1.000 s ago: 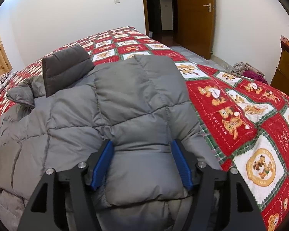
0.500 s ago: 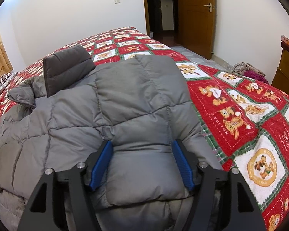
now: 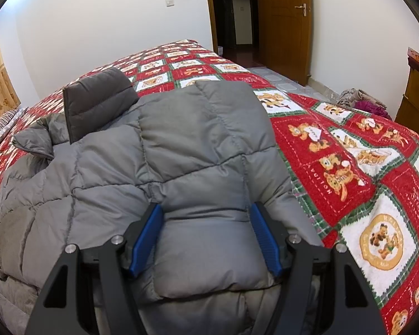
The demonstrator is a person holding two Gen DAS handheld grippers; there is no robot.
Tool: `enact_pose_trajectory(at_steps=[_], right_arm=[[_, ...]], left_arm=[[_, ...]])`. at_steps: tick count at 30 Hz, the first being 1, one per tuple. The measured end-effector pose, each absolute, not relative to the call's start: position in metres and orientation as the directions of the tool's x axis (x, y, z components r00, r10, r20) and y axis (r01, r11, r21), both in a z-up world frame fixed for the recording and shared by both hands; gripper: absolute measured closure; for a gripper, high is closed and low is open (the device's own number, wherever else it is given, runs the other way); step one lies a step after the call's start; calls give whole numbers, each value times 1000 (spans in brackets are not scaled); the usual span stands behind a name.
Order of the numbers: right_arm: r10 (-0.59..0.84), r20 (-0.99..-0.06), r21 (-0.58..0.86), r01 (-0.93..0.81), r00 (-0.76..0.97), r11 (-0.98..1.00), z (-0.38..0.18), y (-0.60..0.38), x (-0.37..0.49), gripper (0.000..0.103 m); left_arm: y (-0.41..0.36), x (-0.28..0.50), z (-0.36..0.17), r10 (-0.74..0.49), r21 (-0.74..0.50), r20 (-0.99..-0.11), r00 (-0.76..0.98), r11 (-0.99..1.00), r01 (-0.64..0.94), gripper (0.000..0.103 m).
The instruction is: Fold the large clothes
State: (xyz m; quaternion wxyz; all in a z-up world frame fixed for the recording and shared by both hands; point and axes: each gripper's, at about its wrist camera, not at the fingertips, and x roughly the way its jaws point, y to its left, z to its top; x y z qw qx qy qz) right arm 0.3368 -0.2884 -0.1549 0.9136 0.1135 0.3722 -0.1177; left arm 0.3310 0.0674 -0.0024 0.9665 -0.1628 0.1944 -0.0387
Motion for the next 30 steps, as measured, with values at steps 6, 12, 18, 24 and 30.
enact_pose_trajectory(at_steps=[6,12,18,24,30], right_arm=[[-134,-707,116,301,694,947,-155,-289,337,34],[-142,-709,106,303,691,947,-155,-287,337,34],[-152,-712,93,307,685,947,-154,-285,337,33],[-145,-712,99,303,687,948,-154,-285,338,31],[-137,-712,107,300,688,948,-155,-285,337,28]], left_arm=[[171,326,-57,-66,-567,-486,871,783,-257,25],[279,304,-97,323,-461,-622,713,585,-667,16],[322,335,-151,249,-454,-766,593,443,-773,16],[295,360,-154,322,-379,-758,567,490,-785,5],[287,387,-161,380,-303,-735,562,558,-773,42]])
